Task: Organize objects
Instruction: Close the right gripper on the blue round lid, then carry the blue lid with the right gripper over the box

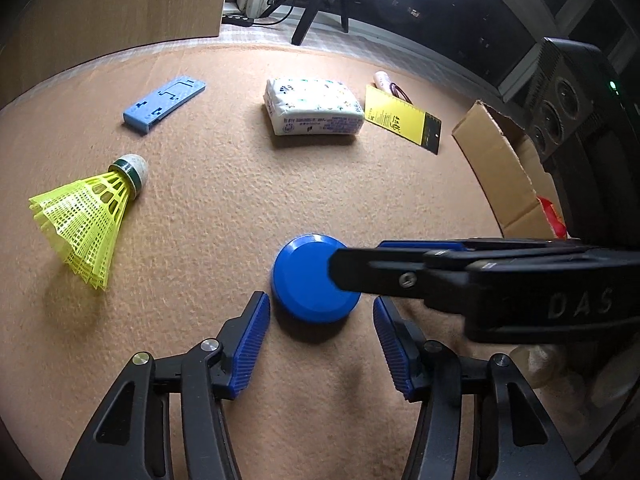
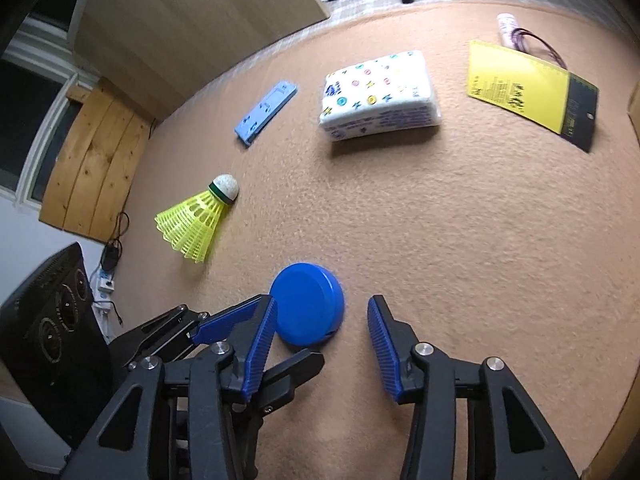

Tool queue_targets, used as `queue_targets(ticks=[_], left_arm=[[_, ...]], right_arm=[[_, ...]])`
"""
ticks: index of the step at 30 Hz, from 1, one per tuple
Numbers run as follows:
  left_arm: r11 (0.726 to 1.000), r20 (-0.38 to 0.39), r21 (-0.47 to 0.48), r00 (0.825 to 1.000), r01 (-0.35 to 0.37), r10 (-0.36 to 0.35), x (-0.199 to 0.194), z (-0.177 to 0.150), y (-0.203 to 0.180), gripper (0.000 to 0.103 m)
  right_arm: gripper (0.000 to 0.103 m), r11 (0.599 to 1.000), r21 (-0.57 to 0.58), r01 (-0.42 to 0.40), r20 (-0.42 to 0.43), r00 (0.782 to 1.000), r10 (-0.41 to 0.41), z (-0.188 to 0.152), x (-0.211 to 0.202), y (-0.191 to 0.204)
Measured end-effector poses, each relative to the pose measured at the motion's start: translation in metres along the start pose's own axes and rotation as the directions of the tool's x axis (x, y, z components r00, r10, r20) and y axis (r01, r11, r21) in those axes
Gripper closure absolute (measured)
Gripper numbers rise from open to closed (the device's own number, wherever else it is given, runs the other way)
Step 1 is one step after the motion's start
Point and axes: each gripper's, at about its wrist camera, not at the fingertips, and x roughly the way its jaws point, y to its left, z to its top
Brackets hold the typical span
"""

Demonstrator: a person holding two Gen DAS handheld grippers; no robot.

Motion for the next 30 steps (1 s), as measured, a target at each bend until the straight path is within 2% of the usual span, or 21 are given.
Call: queue_targets(ticks=[3, 10, 16, 22, 30], left_arm=[[1.000, -0.001, 0.009, 1.000, 0.001, -0.001, 0.001, 0.001, -0.001, 0.052], [1.000, 0.002, 0.013, 1.000, -0.015, 0.015, 0.002, 0.001, 0.000, 0.060], [0.999, 0.016, 0.035, 1.000, -0.017, 0.016, -0.004, 0.000, -0.008, 0.061], [0.999, 0.042, 0.051, 0.999, -0.002, 0.000, -0.014, 0.005, -0.026, 0.061], [0.992, 0.079, 0.122, 0.996, 0.039, -0.049, -0.028, 0.017, -0.076, 0.061]], right_arm=[[0.068, 1.000, -0.021, 0.009, -0.021, 1.000, -0.010, 0.000, 0.007, 0.005], [0.072, 0.998, -0.050, 0.044, -0.020, 0.999, -0.045, 0.001, 0.010, 0.010], [0.073, 0.996, -0.062, 0.060, 0.005, 0.998, -0.060, -0.004, 0.002, 0.011], [0.073, 0.994, -0.080, 0.080, 0.057, 0.995, -0.076, -0.007, -0.023, 0.009], [0.073, 0.991, -0.066, 0.113, 0.143, 0.984, -0.103, -0.015, -0.075, -0.008]])
